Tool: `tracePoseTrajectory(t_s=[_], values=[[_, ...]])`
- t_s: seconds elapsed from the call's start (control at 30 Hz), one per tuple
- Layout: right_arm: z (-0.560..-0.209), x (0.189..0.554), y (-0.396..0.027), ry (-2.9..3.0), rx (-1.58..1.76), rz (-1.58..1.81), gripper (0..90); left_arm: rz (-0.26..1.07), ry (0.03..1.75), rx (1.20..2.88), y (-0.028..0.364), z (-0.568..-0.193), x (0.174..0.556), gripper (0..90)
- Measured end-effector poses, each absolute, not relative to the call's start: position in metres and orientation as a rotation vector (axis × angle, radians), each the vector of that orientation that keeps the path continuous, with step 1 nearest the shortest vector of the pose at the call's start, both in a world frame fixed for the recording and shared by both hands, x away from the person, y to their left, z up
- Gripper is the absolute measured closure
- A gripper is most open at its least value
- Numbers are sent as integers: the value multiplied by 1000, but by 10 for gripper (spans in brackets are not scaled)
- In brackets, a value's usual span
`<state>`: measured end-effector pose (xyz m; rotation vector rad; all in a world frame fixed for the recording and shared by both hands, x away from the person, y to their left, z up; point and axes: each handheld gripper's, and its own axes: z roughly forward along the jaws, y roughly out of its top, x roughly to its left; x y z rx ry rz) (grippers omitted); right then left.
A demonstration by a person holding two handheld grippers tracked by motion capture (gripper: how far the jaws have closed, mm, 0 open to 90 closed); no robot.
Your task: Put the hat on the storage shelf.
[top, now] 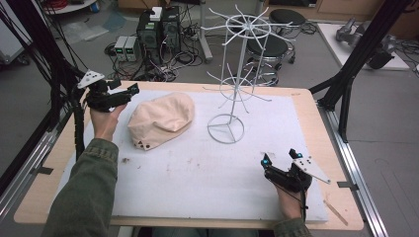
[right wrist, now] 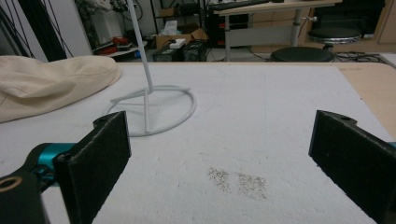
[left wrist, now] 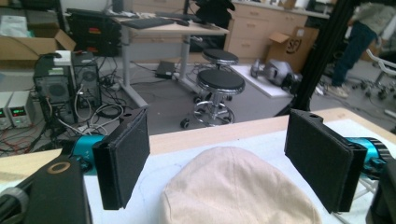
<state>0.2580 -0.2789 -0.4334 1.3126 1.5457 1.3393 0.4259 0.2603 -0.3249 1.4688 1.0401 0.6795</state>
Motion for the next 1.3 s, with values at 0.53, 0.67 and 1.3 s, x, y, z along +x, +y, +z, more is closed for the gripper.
tracePoseTrajectory(t_s=[0.53,0.67,1.3], values=[[-434,259,-278,1563,1300,1333,46,622,1013,1704,225,-348,469,226],[-434,258,-277,1562,1299,1335,45,613,1017,1741,217,-352,477,225],[-435,258,-275,1600,1283,1338,45,539,1083,1994,206,-380,531,231]])
